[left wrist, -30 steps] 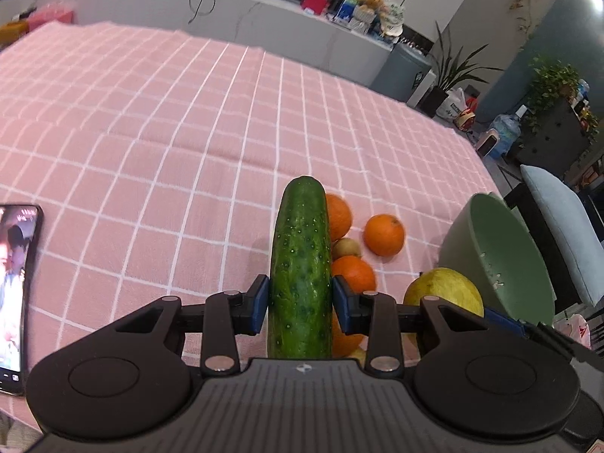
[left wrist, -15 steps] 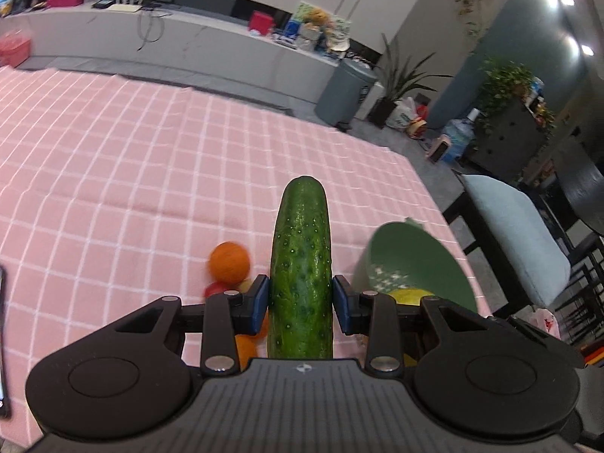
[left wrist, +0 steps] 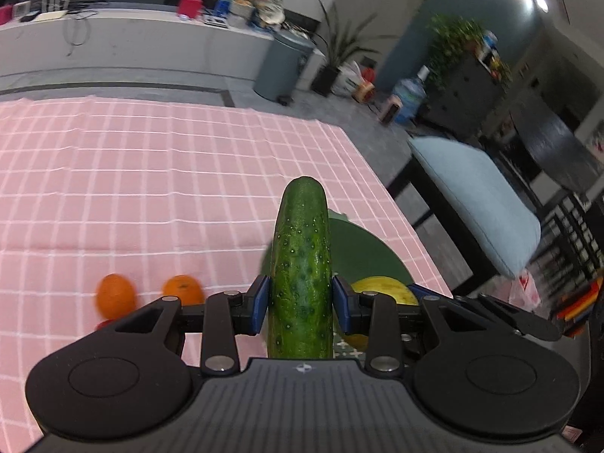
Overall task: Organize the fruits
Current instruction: 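Lift the pear with the right tool while the left tool carries the cucumber over the colander, then open the right tool to drop the pear while the left tool releases the cucumber, then close the left tool on a large orange while the right tool grasps another orange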
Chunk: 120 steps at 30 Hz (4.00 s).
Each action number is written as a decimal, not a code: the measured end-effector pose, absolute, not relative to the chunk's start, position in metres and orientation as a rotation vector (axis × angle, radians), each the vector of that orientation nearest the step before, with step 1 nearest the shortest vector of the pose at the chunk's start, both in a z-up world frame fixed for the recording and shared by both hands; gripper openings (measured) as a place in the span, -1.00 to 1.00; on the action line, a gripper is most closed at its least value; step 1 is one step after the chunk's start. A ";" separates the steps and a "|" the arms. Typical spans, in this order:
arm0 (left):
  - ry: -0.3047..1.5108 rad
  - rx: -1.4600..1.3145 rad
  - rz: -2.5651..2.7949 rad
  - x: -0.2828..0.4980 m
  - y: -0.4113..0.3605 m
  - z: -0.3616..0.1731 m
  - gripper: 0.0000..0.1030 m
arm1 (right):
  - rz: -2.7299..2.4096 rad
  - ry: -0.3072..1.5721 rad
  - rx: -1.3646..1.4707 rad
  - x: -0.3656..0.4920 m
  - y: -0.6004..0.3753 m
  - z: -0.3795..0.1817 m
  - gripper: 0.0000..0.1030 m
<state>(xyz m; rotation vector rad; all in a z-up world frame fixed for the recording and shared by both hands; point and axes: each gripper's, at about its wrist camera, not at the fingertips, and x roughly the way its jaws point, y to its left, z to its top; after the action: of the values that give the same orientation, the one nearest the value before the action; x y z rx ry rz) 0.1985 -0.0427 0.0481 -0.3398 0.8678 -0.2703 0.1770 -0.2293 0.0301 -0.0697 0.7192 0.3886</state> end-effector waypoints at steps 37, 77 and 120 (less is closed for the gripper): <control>1.236 -0.153 -0.357 0.256 -0.091 -0.011 -0.07 | 0.426 0.948 -0.362 0.222 -0.218 -0.026 0.15; 0.921 -0.153 -0.216 0.130 0.044 0.035 0.08 | 0.466 0.750 -0.032 0.124 -0.152 0.028 0.30; 1.102 -0.454 -0.173 0.138 0.075 -0.061 -0.01 | 0.571 0.915 -0.047 0.153 -0.117 -0.043 -0.19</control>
<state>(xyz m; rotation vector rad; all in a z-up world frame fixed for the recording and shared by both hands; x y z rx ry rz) 0.1378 0.0747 -0.0610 -0.4538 1.1020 -0.1734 0.1525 -0.1167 -0.0428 -0.0465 0.9152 0.5706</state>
